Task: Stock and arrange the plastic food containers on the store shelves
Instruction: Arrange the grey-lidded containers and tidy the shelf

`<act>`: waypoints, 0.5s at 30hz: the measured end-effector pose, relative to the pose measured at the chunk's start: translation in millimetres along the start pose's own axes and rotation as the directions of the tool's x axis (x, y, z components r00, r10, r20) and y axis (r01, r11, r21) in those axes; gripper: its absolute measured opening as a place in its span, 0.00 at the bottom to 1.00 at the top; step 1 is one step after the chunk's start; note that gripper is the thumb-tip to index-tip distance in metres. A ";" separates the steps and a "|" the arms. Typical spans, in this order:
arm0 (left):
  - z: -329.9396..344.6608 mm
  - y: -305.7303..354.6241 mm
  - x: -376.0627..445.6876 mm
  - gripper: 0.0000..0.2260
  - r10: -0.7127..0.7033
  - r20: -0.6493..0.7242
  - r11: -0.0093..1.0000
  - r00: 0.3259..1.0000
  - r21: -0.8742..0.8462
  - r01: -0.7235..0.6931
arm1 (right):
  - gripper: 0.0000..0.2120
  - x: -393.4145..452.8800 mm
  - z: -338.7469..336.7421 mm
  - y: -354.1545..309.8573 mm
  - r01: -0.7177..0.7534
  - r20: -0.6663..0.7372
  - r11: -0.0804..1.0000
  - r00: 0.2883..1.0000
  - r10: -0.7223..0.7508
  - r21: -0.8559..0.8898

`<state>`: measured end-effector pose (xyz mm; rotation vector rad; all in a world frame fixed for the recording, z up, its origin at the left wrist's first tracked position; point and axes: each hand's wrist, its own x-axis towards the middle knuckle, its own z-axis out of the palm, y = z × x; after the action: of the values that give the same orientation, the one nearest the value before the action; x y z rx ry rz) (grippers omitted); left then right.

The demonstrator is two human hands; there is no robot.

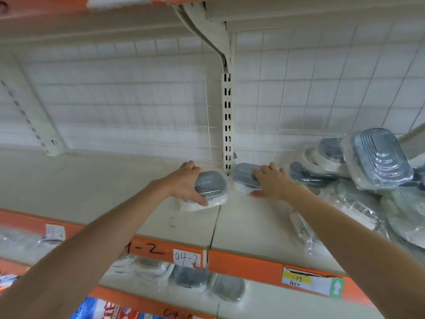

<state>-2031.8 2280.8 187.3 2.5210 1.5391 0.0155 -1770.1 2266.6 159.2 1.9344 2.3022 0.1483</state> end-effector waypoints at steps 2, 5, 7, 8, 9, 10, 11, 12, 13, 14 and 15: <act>5.0 -6.4 -8.1 0.40 -0.016 0.024 0.999 1.000 0.030 0.015 | 0.28 -0.2 -1.8 -1.1 -0.011 -0.014 1.000 1.000 0.011 -0.004; 11.9 -10.7 -17.4 0.41 -0.050 0.068 0.999 0.996 -0.010 0.051 | 0.31 -7.6 -1.1 -3.7 -0.026 0.051 0.994 0.998 0.021 0.104; 14.2 -11.0 -21.9 0.42 -0.072 0.083 0.996 0.994 -0.049 0.077 | 0.31 -15.4 0.0 -7.0 -0.031 0.080 0.977 0.997 0.014 0.212; 15.0 -10.7 -23.6 0.42 -0.078 0.088 0.995 0.993 -0.051 0.083 | 0.30 -20.0 -0.1 -9.8 -0.022 0.079 0.972 0.997 0.004 0.234; 15.7 -10.4 -25.2 0.42 -0.082 0.091 0.995 0.992 -0.041 0.086 | 0.30 -24.7 -0.3 -13.3 -0.012 0.073 0.970 0.997 -0.006 0.243; 16.4 -9.7 -27.0 0.41 -0.085 0.093 0.996 0.992 -0.026 0.087 | 0.30 -29.5 -0.6 -17.3 -0.005 0.062 0.967 0.998 -0.011 0.253; 17.0 -9.1 -28.9 0.40 -0.088 0.090 0.996 0.992 -0.008 0.089 | 0.30 -34.3 -1.0 -21.7 0.000 0.049 0.964 0.999 -0.014 0.265; 17.6 -8.2 -31.3 0.40 -0.093 0.079 0.996 0.993 0.011 0.092 | 0.30 -39.2 -1.3 -26.8 0.003 0.037 0.962 0.999 -0.014 0.273; 18.3 -7.2 -34.5 0.39 -0.094 0.055 0.995 0.994 0.035 0.092 | 0.31 -44.3 -1.5 -32.4 0.006 0.026 0.961 1.000 -0.014 0.275; 19.0 -5.8 -38.2 0.38 -0.090 0.016 0.994 0.996 0.066 0.089 | 0.33 -49.5 -1.5 -38.1 0.008 0.013 0.963 1.000 -0.012 0.271; 19.3 -4.5 -42.2 0.37 -0.080 -0.032 0.991 0.996 0.104 0.082 | 0.34 -54.6 -1.1 -43.4 0.009 -0.008 0.964 1.000 -0.007 0.265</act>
<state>-2053.2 2242.6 171.3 2.5450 1.6944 -0.0433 -1803.2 2205.3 155.4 2.0441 2.4412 -0.1647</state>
